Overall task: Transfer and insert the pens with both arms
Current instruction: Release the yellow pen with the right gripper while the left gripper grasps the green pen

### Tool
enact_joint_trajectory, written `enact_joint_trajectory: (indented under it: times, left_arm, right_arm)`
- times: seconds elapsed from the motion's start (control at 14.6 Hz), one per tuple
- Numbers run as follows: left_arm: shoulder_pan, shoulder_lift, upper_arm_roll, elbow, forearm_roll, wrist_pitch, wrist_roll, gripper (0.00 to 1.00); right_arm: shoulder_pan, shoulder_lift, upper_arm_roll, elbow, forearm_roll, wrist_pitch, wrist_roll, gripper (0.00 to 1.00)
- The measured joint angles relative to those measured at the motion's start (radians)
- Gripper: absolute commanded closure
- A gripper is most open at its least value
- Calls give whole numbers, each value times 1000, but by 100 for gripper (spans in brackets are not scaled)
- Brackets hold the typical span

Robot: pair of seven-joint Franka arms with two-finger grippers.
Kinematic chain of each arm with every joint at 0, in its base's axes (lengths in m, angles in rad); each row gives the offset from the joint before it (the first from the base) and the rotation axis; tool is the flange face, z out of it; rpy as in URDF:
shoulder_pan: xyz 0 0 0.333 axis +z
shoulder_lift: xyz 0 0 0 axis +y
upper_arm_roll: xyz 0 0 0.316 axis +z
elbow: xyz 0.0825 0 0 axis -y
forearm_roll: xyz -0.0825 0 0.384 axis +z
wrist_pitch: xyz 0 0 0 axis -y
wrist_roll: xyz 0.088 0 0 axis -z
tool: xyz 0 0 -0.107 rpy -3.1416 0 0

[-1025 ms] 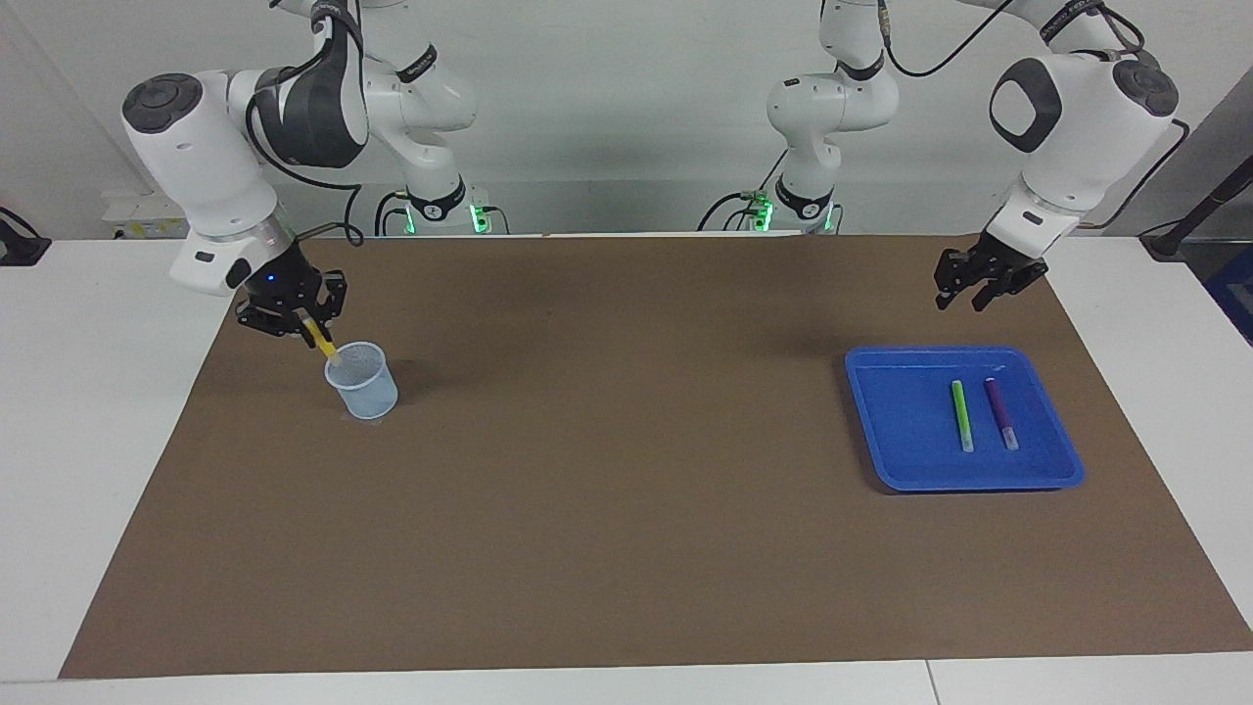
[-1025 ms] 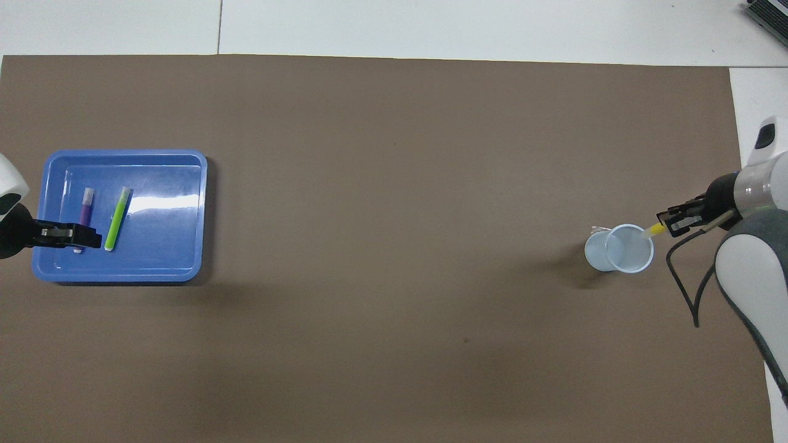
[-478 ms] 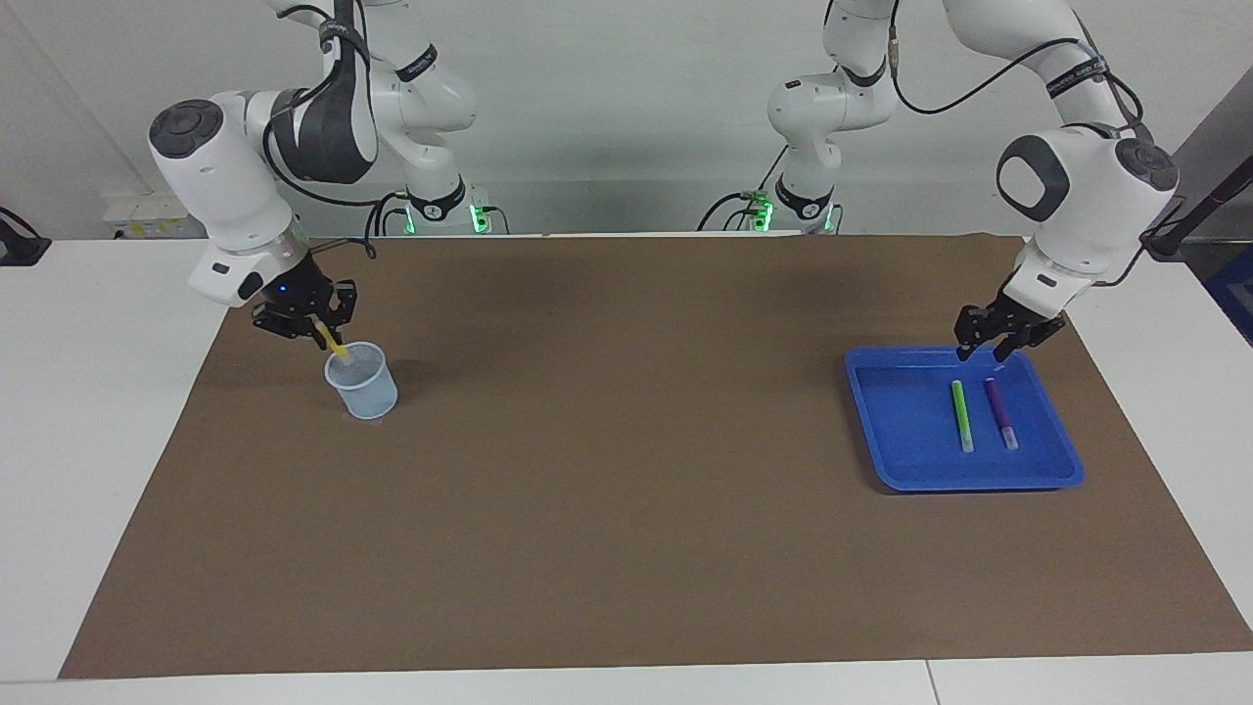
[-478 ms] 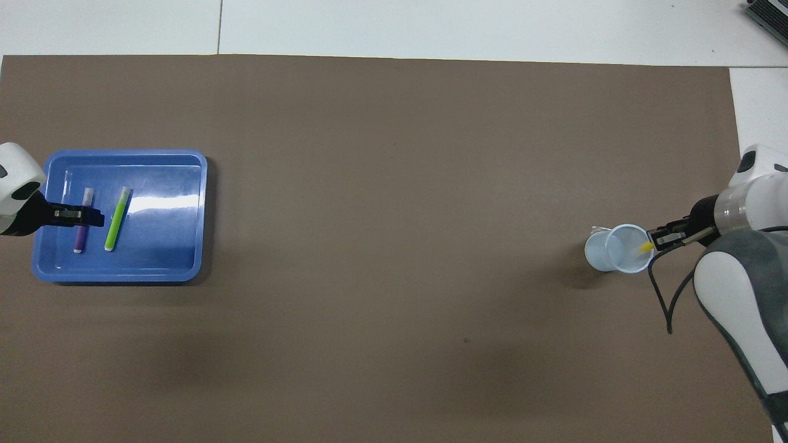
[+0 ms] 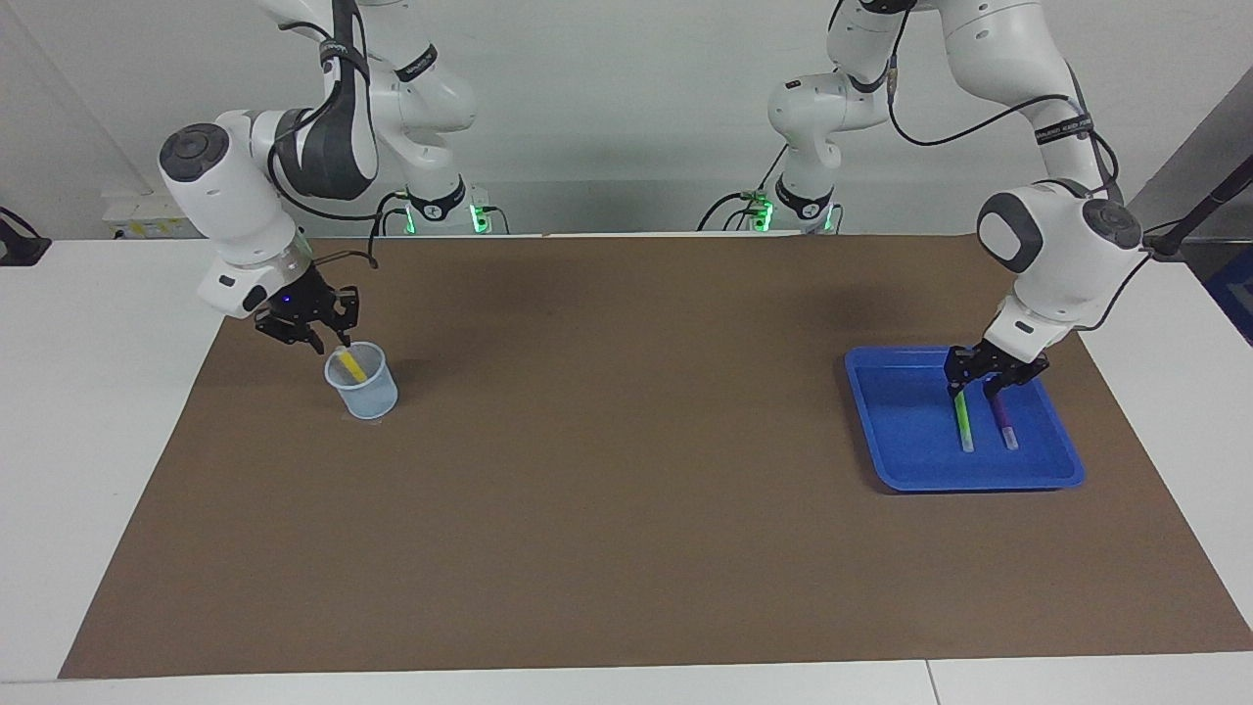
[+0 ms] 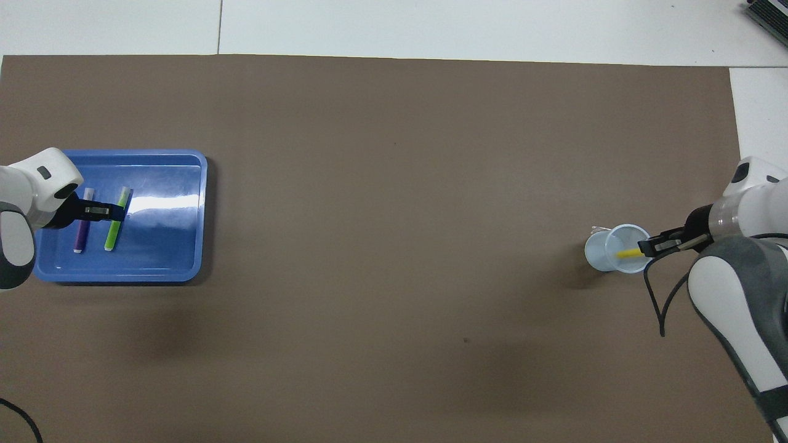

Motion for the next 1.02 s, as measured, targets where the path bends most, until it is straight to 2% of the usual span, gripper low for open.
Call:
enact_joint_trajectory:
  times: [0.2, 0.41, 0.55, 0.68, 0.75, 0.82, 0.96, 1.02]
  left_arm:
    - [14, 42, 0, 1, 0, 46, 19, 46]
    - [18, 65, 0, 1, 0, 81, 28, 46]
    - [18, 75, 0, 1, 0, 105, 28, 46]
    - [18, 92, -1, 1, 0, 133, 29, 50]
    - [18, 101, -1, 1, 0, 146, 29, 56]
    - [18, 111, -2, 1, 0, 157, 29, 67]
    - [18, 113, -4, 2, 0, 165, 29, 100]
    - [18, 112, -4, 3, 0, 166, 29, 100]
  right_arm:
    - [0, -3, 3, 5, 22, -6, 0, 32]
    - [1, -21, 7, 77, 222, -105, 0, 31]
    - [3, -38, 9, 125, 321, -124, 0, 31]
    - [16, -41, 14, 166, 417, -119, 31, 31]
    - [38, -37, 15, 185, 453, -100, 74, 32]
    - [73, -31, 16, 200, 474, -65, 125, 32]
    - [164, -14, 19, 216, 501, 18, 247, 32]
    - [209, -8, 21, 217, 523, 47, 309, 32]
